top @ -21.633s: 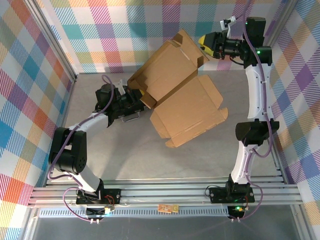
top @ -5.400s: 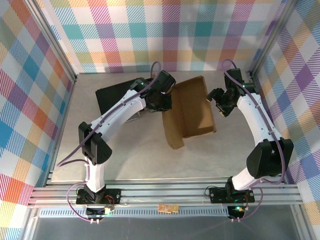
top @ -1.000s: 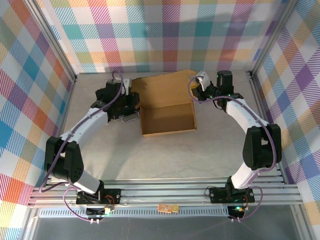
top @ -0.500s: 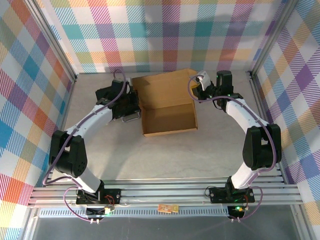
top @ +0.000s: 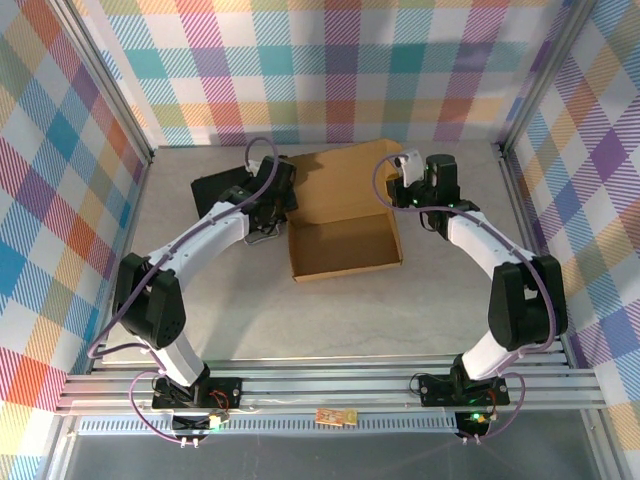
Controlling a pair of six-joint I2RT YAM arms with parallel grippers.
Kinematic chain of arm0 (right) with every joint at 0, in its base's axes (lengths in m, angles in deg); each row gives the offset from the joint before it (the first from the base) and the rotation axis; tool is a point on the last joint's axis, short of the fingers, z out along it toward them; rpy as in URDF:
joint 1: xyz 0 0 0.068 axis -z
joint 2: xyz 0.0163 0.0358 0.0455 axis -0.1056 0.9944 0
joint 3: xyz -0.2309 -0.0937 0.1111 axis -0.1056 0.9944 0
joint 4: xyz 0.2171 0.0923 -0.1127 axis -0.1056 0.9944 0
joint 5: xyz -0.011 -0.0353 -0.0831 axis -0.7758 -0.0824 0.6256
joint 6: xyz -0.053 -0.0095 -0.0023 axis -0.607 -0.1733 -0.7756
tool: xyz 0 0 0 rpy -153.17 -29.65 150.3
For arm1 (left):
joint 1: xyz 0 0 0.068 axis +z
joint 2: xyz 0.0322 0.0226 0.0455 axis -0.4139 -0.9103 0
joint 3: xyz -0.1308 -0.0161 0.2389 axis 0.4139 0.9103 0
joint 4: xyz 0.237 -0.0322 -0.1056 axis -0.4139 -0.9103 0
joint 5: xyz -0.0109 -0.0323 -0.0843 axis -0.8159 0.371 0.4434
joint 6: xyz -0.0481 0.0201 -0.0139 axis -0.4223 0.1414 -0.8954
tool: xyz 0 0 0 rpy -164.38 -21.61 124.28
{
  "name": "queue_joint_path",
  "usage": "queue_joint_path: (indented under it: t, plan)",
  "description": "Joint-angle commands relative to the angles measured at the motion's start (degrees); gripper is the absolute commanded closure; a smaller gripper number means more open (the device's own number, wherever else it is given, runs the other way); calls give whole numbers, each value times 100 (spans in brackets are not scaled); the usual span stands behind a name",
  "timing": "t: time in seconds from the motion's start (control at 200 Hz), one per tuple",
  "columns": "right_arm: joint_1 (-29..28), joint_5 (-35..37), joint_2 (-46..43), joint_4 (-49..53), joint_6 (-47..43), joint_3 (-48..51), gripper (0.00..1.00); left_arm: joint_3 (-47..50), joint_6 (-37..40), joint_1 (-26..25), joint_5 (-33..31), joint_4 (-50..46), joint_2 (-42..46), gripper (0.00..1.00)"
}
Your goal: Fold the paper box
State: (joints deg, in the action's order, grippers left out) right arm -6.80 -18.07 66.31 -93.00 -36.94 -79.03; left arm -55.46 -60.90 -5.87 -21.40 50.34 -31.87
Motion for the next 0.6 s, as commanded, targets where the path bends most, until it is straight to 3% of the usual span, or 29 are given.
queue_joint_path:
  t: [0.0,0.105,0.345,0.595]
  plan:
    - [-75,238,-325,-133,697,32,88,-209,-163,-194,-647,-356,-118,100]
    - [-75,292,-432,104,1000,16,79,-15,105,-360,-972,-143,-61,100]
    - [-63,591,-1095,1256,1807,-57,41,1166,1397,-656,-1619,1330,631,100]
    - [-54,557,-2253,2623,3710,-230,28,1816,2425,-698,-1510,2231,1061,100]
